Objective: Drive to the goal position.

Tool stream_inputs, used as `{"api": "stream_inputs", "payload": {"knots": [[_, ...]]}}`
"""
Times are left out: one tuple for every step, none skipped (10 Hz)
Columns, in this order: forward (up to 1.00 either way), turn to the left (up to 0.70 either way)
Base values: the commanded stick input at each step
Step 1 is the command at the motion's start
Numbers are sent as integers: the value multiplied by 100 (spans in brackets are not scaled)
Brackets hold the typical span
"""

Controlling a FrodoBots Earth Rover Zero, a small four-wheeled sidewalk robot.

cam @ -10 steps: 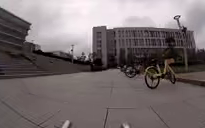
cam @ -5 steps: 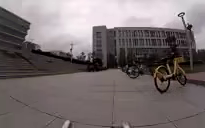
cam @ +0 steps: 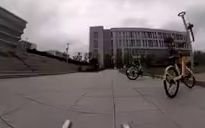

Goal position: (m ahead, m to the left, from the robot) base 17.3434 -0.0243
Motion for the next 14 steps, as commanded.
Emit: {"api": "stream_inputs", "payload": {"knots": [[100,-23],[100,-19],[100,-10],[100,-2],[100,0],[100,0],[100,0],[100,0],[100,0],[100,0],[100,0],[100,-3],[100,-20],[100,-14]]}}
